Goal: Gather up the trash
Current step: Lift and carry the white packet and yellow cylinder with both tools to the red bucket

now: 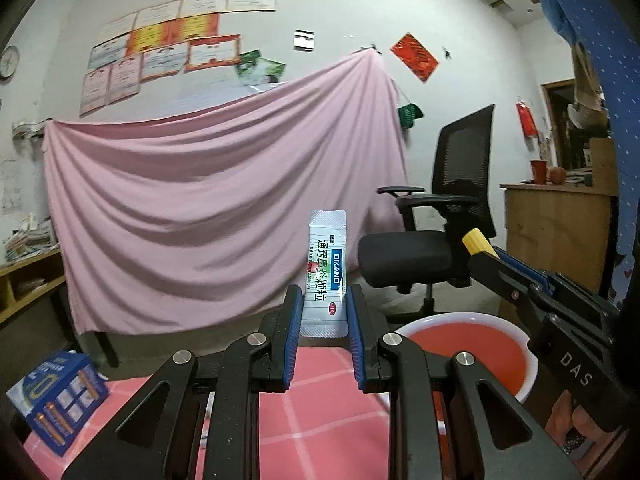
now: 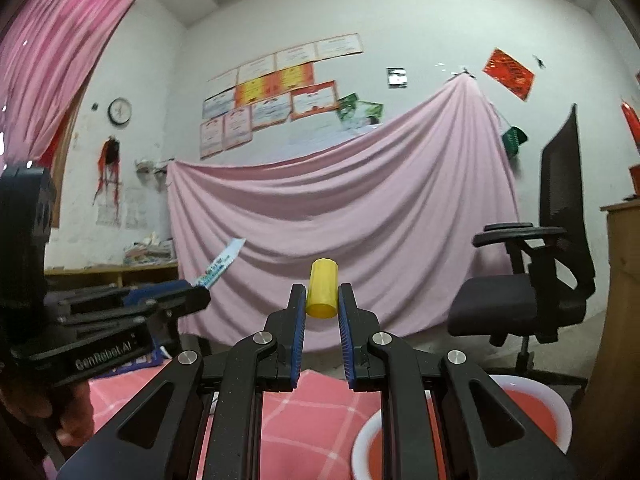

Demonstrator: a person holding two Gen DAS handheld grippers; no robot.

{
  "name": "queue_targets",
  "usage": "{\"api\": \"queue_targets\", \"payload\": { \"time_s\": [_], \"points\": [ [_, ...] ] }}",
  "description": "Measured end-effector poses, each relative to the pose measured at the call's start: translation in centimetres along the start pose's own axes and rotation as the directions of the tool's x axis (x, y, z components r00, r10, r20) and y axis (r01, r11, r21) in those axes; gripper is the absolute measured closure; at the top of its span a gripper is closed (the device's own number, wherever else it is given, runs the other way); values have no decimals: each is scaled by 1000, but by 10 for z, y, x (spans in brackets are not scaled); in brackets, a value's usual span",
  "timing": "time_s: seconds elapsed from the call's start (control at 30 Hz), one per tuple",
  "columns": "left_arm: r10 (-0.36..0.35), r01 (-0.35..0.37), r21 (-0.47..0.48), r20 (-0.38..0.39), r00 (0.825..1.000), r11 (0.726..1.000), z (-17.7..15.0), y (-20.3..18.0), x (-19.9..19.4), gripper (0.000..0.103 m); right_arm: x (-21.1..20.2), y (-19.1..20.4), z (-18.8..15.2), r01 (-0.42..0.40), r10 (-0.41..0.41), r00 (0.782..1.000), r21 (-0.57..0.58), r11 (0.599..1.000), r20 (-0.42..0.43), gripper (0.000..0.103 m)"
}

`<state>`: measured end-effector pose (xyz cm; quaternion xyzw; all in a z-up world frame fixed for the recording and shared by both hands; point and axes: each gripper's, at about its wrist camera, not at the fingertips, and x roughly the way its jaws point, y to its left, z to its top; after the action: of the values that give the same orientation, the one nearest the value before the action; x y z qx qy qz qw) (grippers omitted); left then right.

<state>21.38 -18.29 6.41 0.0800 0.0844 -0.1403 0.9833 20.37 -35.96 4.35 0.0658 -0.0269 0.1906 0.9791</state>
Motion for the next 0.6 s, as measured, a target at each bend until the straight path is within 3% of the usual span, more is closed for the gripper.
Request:
{"api": "queue_targets", "payload": {
  "time_s": [0.27, 0.6],
  "points": [
    [-84, 85, 15, -44, 995, 996, 0, -26, 29, 84, -1, -30, -6, 86, -82, 995, 58, 995, -62, 88],
    [-219, 216, -35, -156, 963, 976, -6, -57, 71, 84, 5, -68, -16, 190, -158, 971, 179, 965, -178, 88]
  ]
}}
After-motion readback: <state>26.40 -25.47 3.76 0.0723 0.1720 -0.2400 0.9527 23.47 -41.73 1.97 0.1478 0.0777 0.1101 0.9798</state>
